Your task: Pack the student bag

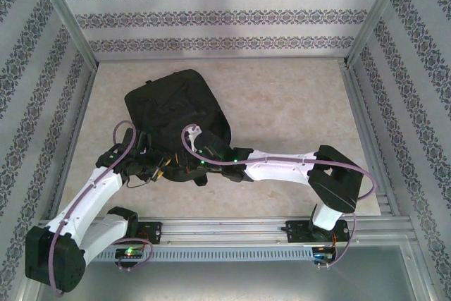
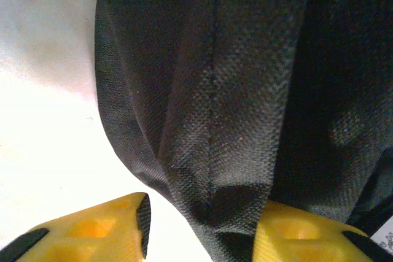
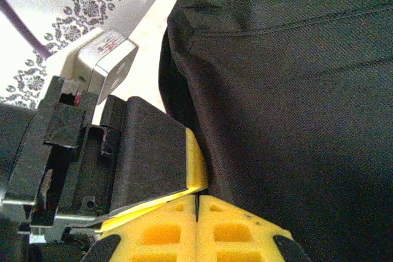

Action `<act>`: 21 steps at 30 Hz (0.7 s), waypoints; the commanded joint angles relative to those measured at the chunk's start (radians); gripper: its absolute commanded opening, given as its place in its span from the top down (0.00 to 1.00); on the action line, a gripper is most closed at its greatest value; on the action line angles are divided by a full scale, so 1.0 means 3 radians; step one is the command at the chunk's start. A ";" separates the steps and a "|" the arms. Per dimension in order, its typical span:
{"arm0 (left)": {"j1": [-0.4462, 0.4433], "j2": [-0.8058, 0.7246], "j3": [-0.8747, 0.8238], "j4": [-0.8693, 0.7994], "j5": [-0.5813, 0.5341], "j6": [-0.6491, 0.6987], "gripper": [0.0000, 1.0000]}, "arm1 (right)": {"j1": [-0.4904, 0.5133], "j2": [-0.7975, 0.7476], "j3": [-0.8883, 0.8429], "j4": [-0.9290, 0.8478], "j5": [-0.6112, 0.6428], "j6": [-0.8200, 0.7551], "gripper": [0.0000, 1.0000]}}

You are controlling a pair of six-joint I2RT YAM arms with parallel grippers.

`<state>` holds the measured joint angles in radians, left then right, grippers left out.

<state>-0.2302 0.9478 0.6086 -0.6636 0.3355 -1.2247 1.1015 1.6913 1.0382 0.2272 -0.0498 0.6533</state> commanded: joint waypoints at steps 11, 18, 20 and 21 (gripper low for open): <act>-0.0035 -0.0073 0.0078 -0.0258 -0.0400 0.0266 1.00 | 0.0066 -0.0437 -0.0282 -0.0220 0.0305 -0.0396 1.00; -0.0012 -0.0071 0.0080 -0.0313 -0.0419 0.0344 1.00 | -0.0059 -0.0587 -0.0508 -0.0230 0.0440 -0.0466 1.00; -0.0015 -0.0078 0.0084 -0.0331 -0.0431 0.0377 1.00 | -0.0141 -0.0620 -0.0553 -0.0230 0.0413 -0.0460 1.00; -0.0015 -0.0079 0.0089 -0.0346 -0.0440 0.0393 1.00 | -0.0194 -0.0623 -0.0558 -0.0253 0.0388 -0.0461 1.00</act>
<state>-0.2359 0.9310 0.6212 -0.6804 0.2920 -1.1511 1.0817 1.5436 0.8894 0.1608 0.0265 0.5411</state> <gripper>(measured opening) 0.059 0.040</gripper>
